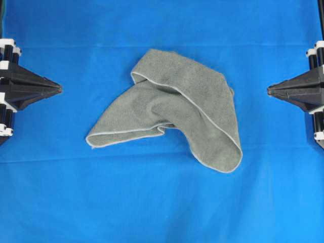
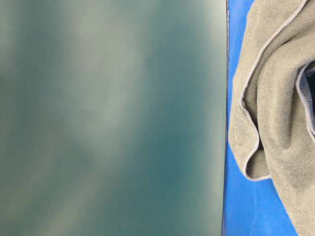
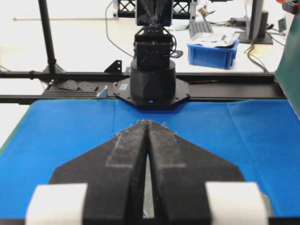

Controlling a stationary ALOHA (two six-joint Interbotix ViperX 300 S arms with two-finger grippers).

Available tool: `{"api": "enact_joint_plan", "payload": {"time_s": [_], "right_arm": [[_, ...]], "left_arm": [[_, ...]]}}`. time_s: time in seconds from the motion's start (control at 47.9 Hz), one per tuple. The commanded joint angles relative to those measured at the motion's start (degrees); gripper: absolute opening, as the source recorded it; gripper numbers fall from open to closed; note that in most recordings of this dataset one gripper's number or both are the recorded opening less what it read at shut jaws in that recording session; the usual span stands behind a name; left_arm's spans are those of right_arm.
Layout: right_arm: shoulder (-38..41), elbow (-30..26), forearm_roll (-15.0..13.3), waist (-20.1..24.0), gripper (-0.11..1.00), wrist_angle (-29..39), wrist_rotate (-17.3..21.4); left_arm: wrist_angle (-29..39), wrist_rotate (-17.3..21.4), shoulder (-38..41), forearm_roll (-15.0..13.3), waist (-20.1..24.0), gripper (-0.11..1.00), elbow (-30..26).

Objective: Fold a large towel.
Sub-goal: 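Move both grippers in and grasp opposite corners of the grey towel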

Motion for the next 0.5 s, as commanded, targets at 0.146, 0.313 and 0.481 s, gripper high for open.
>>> {"api": "enact_joint_plan", "payload": {"time_s": [0.146, 0.313, 0.481], "right_arm": [[3.0, -4.8, 0.1, 1.4, 0.0, 7.5, 1.9], [8.8, -7.9, 0.1, 6.2, 0.0, 16.2, 5.7], [15.4, -9.9, 0.1, 12.4, 0.0, 19.7, 12.2]], "left_arm": [[2.3, -0.5, 3.7, -1.4, -4.4, 0.0, -3.5], [3.5, -0.9, 9.2, -1.8, -9.2, 0.0, -4.2], [4.2, -3.9, 17.1, -2.1, -13.6, 0.0, -5.4]]}}
